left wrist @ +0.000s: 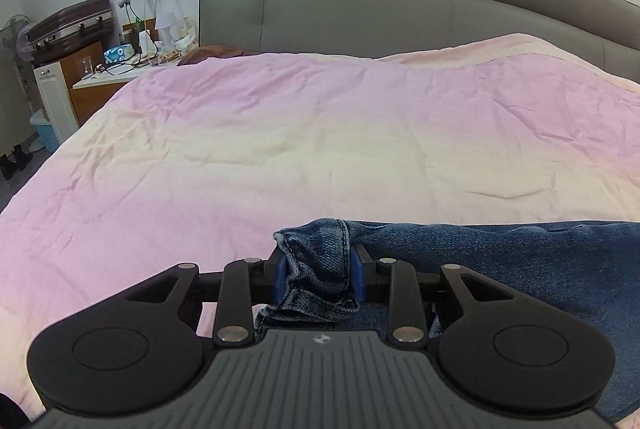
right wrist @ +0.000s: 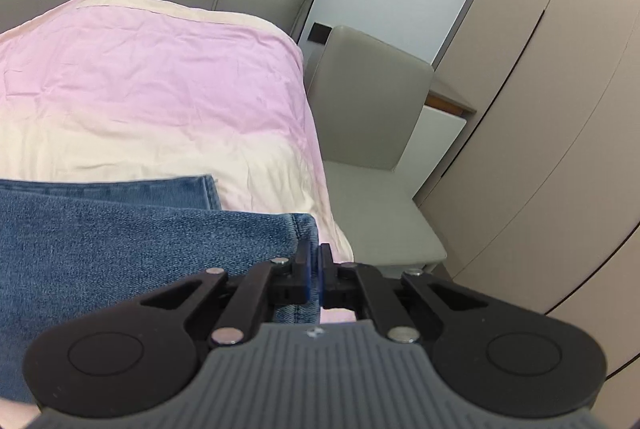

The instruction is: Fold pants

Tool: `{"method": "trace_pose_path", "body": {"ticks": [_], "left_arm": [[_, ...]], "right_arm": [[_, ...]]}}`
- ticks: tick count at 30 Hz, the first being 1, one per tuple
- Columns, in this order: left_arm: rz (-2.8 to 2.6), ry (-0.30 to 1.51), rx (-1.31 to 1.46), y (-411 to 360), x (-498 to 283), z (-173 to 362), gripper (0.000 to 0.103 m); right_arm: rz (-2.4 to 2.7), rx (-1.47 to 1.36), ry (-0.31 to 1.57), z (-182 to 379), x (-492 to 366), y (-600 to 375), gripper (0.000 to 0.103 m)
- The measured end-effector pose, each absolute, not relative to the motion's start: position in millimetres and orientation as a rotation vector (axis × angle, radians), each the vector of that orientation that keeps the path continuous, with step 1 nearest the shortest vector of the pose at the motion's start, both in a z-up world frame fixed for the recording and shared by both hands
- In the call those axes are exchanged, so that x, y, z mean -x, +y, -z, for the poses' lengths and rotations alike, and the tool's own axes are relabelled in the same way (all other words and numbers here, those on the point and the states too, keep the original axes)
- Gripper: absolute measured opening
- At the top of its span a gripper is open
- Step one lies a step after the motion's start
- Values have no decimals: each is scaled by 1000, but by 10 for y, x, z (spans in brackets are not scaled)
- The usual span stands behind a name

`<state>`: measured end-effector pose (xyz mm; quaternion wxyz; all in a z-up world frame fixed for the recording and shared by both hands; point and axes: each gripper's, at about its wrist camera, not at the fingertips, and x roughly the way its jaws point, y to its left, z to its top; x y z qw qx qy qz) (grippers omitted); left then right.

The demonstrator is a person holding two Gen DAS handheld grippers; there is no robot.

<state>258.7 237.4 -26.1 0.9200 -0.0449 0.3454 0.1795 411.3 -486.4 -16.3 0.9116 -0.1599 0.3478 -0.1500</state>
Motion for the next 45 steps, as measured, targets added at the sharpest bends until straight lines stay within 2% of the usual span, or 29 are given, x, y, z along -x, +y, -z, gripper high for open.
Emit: {"method": "trace_pose_path", "body": {"ticks": [6, 10, 17, 24, 27, 29, 35, 36, 39, 43, 45], "left_arm": [[-420, 750, 1, 2307, -2983, 360, 35], [-446, 858, -19, 2309, -3344, 640, 35], [-460, 885, -59, 2288, -3457, 964, 35], [-482, 738, -67, 2125, -3268, 610, 35], [-487, 711, -93, 2076, -3276, 537, 36], [-484, 712, -89, 2090, -3320, 548, 36], [-491, 814, -87, 2193, -3465, 847, 35], [-488, 822, -85, 2202, -3467, 877, 35], [-482, 824, -96, 2196, -3449, 908, 35], [-481, 835, -109, 2186, -3445, 929, 35], [-485, 837, -110, 2173, -3449, 929, 35]], "right_arm": [[320, 370, 729, 508, -4948, -4612, 0], [339, 401, 809, 998, -5507, -4483, 0], [328, 474, 889, 1604, -5923, -4385, 0], [319, 505, 853, 1487, -6023, -4332, 0], [407, 561, 763, 1362, -6024, -4293, 0], [466, 489, 732, 1205, -6048, -4449, 0], [306, 216, 836, 1168, -6038, -4782, 0], [251, 170, 858, 1210, -6039, -4801, 3], [194, 139, 899, 1396, -6069, -4736, 48], [237, 154, 905, 1667, -6168, -4740, 52], [240, 97, 890, 1726, -6193, -4795, 51]]}}
